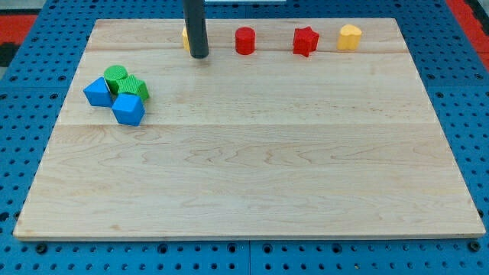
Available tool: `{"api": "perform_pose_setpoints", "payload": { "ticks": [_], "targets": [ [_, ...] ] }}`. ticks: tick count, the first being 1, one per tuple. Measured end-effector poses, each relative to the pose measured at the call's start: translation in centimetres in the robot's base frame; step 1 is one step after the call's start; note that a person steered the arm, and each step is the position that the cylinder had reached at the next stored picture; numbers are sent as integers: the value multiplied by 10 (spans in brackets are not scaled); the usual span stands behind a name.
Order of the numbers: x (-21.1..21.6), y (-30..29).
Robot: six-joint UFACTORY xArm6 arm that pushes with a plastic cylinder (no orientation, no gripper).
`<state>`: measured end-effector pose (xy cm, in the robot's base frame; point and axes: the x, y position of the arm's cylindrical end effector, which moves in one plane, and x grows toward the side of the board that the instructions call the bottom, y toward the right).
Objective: Place the green circle to the left of the yellow hexagon
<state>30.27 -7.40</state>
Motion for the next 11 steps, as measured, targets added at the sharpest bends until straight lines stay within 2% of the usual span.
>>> {"api": "perform_pose_setpoints", "payload": {
  "ticks": [1,2,3,5,8,9,11],
  "targets": [
    [68,9],
    [100,-44],
    [100,-86],
    [114,-121],
    [108,-117],
    [129,-111],
    [107,-135]
  ]
}}
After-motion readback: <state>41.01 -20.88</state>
